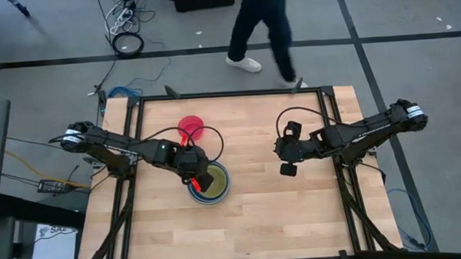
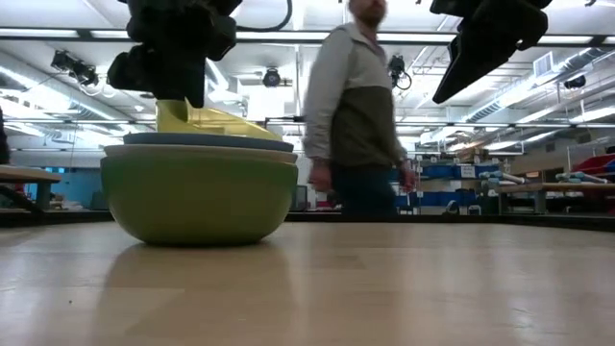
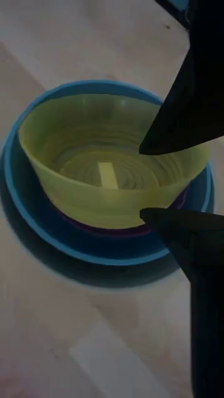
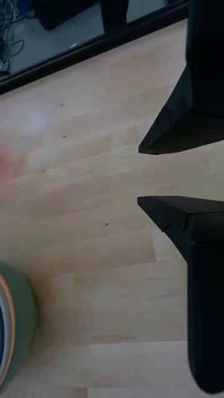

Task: Nest bowls inside each other
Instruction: Stack the yellow bowl on top of the violet bowl

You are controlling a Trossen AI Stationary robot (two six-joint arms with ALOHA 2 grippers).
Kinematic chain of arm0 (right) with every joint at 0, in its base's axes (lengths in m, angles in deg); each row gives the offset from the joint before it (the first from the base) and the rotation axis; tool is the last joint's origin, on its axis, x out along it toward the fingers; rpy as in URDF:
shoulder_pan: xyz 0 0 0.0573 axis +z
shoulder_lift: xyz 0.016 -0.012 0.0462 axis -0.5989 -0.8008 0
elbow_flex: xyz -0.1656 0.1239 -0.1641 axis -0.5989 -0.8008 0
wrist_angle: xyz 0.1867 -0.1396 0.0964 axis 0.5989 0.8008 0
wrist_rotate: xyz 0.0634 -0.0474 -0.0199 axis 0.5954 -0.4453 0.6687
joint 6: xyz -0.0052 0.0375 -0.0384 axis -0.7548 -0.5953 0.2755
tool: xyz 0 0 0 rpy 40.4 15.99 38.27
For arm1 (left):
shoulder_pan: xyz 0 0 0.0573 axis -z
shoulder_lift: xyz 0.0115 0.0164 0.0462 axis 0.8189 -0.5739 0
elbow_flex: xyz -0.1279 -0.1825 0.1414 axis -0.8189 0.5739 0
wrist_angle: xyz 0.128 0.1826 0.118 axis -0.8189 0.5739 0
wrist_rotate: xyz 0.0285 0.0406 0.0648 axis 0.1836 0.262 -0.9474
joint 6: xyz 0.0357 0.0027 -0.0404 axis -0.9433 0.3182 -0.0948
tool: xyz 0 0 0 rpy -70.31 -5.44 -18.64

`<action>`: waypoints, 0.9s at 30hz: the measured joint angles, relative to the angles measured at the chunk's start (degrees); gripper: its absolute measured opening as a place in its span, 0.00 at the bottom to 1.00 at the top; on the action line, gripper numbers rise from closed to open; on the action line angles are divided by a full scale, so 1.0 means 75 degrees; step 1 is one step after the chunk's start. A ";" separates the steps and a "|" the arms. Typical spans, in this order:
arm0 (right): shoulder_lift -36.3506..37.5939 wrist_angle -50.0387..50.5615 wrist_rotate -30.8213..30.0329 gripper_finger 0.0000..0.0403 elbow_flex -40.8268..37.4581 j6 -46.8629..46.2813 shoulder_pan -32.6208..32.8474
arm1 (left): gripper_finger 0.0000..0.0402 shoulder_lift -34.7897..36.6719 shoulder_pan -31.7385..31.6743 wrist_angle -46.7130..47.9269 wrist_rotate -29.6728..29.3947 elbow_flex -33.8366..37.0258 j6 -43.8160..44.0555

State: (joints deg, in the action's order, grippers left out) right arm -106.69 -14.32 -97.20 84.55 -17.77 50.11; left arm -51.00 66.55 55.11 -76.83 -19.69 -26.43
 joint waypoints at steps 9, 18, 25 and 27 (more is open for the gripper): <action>0.0000 -0.0003 0.0002 0.26 0.0000 0.0003 0.0001 | 0.39 0.0000 0.0000 -0.0059 0.0253 0.0000 0.0019; 0.0003 -0.0061 0.0003 0.26 0.0000 0.0002 -0.0001 | 0.47 0.0000 0.0000 -0.0075 0.0334 0.0000 0.0035; 0.0003 -0.0061 0.0003 0.26 0.0000 0.0000 -0.0001 | 0.60 0.0000 0.0000 -0.0076 0.0241 0.0000 0.0023; 0.0003 -0.0061 0.0003 0.26 0.0000 0.0003 -0.0001 | 0.63 0.0000 0.0000 -0.0077 0.0205 0.0000 0.0026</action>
State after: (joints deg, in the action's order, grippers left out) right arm -106.66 -14.77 -97.18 84.55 -17.76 50.09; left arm -51.00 66.55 54.54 -75.30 -19.69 -26.23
